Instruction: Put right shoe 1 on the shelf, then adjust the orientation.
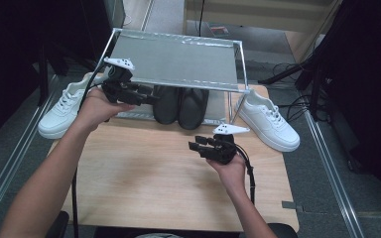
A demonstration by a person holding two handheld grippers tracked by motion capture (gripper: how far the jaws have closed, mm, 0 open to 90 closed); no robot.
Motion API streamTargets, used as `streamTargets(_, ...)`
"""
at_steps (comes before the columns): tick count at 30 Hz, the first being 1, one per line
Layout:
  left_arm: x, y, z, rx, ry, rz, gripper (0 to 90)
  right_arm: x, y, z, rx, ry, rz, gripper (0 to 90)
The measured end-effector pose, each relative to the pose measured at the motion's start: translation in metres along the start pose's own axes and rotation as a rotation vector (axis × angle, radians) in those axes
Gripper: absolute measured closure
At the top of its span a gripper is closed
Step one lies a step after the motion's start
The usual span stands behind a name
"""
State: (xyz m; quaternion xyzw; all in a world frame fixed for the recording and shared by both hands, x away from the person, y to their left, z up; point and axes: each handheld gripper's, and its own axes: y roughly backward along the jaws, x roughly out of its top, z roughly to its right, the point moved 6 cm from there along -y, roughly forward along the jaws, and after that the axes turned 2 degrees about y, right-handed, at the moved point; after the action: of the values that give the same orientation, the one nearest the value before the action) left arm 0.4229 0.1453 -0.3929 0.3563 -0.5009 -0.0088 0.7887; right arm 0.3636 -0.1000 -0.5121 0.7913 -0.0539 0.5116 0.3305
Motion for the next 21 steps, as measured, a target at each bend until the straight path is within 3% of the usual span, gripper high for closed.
streamTargets(9,-0.041,-0.001,0.008,-0.04,0.047,0.018,40.3,-0.006,0.007,0.002,0.019,-0.005,-0.03,56.9)
streamTargets(12,-0.056,-0.002,0.004,-0.021,0.059,0.016,40.4,-0.011,0.008,0.002,0.007,0.02,-0.034,57.0)
streamTargets(18,-0.082,-0.001,-0.008,0.014,0.097,0.005,41.0,-0.018,0.007,0.001,0.016,0.012,-0.057,57.0)
streamTargets(21,-0.091,0.003,-0.013,0.038,0.093,-0.007,40.9,-0.018,0.004,0.001,0.021,0.016,-0.056,56.7)
